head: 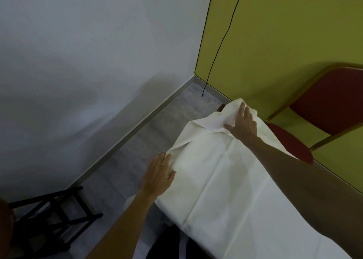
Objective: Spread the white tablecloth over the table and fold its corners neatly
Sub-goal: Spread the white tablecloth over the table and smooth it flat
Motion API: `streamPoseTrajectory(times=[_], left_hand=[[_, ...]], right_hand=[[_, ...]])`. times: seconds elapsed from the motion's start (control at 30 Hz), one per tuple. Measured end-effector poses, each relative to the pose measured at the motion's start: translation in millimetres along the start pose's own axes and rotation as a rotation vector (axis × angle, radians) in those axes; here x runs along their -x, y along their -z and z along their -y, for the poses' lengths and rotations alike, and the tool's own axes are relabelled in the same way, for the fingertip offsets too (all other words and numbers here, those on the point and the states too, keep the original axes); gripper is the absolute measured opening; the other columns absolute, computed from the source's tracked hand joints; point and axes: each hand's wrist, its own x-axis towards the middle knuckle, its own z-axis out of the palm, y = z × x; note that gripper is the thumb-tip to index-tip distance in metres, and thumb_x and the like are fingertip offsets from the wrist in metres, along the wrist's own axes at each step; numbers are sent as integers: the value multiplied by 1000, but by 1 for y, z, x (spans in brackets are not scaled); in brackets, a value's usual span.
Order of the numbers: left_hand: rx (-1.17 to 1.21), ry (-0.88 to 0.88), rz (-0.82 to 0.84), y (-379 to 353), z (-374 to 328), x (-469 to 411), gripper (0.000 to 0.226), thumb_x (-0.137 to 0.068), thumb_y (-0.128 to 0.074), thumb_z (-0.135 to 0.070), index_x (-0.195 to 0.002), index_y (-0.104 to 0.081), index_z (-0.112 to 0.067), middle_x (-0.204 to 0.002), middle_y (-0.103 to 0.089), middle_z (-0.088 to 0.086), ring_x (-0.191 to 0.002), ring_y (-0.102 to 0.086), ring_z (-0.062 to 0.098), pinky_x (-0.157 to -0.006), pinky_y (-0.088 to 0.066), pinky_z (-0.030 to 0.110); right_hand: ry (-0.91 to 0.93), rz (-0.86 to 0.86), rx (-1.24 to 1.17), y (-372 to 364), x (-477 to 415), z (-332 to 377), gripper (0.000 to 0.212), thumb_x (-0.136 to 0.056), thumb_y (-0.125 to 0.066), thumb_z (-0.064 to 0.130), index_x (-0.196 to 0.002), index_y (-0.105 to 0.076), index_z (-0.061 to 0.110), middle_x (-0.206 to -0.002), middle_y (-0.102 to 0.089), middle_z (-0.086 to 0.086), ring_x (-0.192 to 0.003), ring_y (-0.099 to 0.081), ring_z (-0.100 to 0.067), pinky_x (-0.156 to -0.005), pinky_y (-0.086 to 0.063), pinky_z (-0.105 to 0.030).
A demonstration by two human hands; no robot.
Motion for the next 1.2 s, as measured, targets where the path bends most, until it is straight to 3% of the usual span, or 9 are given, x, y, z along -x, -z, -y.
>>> streamPoseTrajectory(times=[0.13, 0.27, 0.4, 0.6, 0.73, 0.83, 1.07, 1.2], left_hand=[[6, -16, 7, -8, 3, -1, 59, -89, -52, -46, -135, -49, -8, -137, -55, 19, -123, -56, 37, -100, -49, 48], [40, -31, -8, -13, 5, -4, 63, -91, -47, -48, -138, -48, -7, -140, -53, 18, -126, -54, 35, -102, -48, 47], [54, -78, -65, -12, 6, -6, 63, -91, -49, -48, -138, -48, -7, -140, -55, 17, -125, -56, 33, -99, -51, 46], [66, -79, -128, -17, 11, -9, 66, -92, -51, -50, -142, -43, -8, -143, -52, 15, -130, -52, 33, -104, -47, 48], [81, -72, -121, -21, 12, 1, 65, -91, -54, -47, -141, -47, -6, -141, -54, 15, -128, -54, 32, -103, -47, 50], [50, -69, -123, -25, 12, 11, 60, -90, -54, -46, -134, -54, -6, -134, -60, 14, -119, -59, 32, -96, -52, 49], [51, -64, -140, -28, 5, 26, 54, -94, -52, -39, -132, -55, -2, -127, -62, 15, -113, -60, 30, -94, -53, 42], [77, -28, -126, -28, 1, 30, 50, -97, -48, -38, -133, -53, -4, -125, -63, 12, -108, -62, 27, -90, -54, 40]], right_hand=[[-111, 7, -103, -22, -6, 11, 104, -86, -75, 37, -156, -3, 11, -150, -30, -21, -131, -41, -46, -101, -42, -61], [-11, -54, -145, -35, -15, 18, 75, -97, -61, 26, -153, -15, 4, -140, -41, -25, -122, -49, -47, -96, -46, -58], [54, -93, -215, -28, -45, 40, 40, -105, -41, 16, -143, -36, 3, -136, -48, -25, -126, -45, -45, -93, -44, -54], [239, 22, -142, -37, -93, 76, 54, -100, -55, 15, -148, -34, 2, -159, -22, -26, -147, -23, -42, -117, -29, -50], [397, -30, 5, -49, -91, 87, 54, -98, -56, 18, -146, -36, 1, -158, -27, -27, -148, -21, -43, -119, -20, -59], [358, 6, 39, -51, -77, 82, 56, -100, -54, 23, -148, -34, 2, -160, -24, -25, -150, -17, -41, -122, -13, -54], [229, 71, 44, -54, -35, 37, 59, -102, -51, 30, -151, -30, 5, -162, -22, -22, -150, -16, -40, -121, -14, -54], [178, 77, 56, -55, -13, 11, 57, -101, -52, 30, -147, -33, 2, -158, -28, -23, -145, -25, -42, -117, -21, -55]])
